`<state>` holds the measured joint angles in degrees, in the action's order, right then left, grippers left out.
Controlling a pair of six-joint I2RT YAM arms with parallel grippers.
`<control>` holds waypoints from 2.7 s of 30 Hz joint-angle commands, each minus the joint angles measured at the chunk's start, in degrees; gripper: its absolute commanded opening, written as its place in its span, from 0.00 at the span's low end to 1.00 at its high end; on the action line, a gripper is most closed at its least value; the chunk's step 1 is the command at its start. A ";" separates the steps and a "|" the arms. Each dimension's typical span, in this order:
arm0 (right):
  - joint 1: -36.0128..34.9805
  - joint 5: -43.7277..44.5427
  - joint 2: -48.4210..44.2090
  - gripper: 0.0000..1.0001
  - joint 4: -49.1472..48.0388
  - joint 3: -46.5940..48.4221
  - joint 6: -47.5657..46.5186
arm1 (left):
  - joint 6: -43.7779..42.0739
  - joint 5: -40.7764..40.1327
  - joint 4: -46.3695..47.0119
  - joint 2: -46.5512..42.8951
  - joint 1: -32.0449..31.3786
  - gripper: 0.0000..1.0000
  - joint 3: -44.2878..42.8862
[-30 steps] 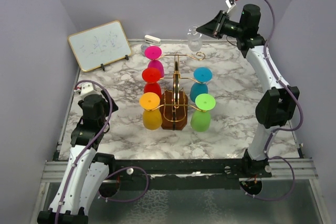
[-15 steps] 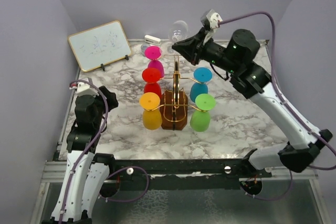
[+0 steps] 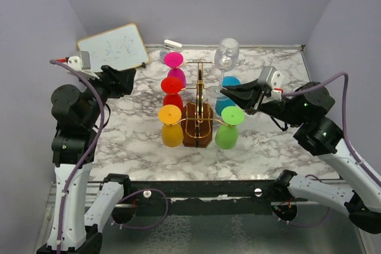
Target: Take the wine glass off the wine glass rack
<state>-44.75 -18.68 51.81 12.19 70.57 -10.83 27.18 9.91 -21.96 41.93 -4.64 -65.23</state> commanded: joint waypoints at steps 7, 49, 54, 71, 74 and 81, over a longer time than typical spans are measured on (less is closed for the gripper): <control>-2.88 -4.52 -2.50 0.01 -7.72 -8.09 -16.71 | 10.56 27.45 -7.45 14.94 0.16 0.63 -24.39; -29.65 43.00 15.41 0.01 -26.10 -18.02 -104.11 | 19.53 24.74 -14.75 17.06 0.08 0.63 -37.87; -30.29 43.14 15.40 0.01 -20.76 -17.29 -103.61 | 17.73 23.40 -18.79 17.15 -0.64 0.63 -37.80; -32.20 41.80 16.47 0.01 -10.45 -13.61 -101.48 | 15.89 22.03 -21.38 15.02 -2.18 0.62 -30.69; -32.58 41.70 17.40 0.01 -10.38 -12.57 -101.75 | 15.51 21.93 -21.42 15.27 -2.59 0.61 -30.66; -33.18 41.95 18.70 0.01 -10.49 -11.05 -102.02 | 14.59 21.89 -21.51 16.63 -3.33 0.59 -30.27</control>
<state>-77.30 22.85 70.35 1.19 56.73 -110.21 42.94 32.29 -44.01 58.04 -7.42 -95.85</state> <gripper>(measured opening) 0.036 0.594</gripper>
